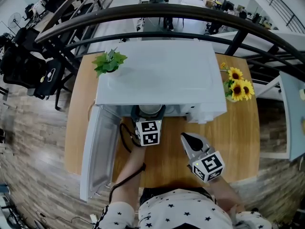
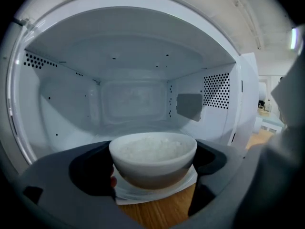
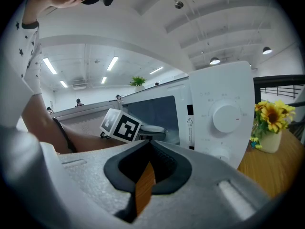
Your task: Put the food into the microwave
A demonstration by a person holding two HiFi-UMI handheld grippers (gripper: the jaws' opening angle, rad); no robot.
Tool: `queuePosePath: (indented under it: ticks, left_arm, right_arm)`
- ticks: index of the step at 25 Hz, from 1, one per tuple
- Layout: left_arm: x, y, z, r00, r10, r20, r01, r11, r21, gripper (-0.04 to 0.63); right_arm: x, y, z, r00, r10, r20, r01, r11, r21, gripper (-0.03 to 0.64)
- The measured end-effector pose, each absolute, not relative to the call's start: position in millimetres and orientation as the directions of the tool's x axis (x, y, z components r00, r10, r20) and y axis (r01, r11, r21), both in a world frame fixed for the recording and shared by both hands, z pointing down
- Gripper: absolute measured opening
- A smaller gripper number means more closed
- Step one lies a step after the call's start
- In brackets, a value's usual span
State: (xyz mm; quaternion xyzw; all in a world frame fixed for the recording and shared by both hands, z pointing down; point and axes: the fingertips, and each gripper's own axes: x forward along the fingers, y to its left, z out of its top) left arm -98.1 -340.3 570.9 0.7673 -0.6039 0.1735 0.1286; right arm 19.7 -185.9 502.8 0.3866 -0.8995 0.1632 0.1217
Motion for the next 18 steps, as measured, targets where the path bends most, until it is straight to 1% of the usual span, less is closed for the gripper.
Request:
queuePosePath:
  ticks: [11, 18]
  left_arm:
    - [-97, -352, 580, 0.183, -0.862, 0.473, -0.969, -0.240, -0.062, 0.482]
    - [-96, -357, 581, 0.168, -0.861, 0.479, -0.972, -0.226, -0.066, 0.482]
  right_arm:
    - [22, -185, 501, -0.666, -0.663, 0.342, -0.741, 0.642, -0.199, 0.006]
    - [22, -183, 500, -0.667, -0.665, 0.336, -0.741, 0.641, -0.200, 0.006]
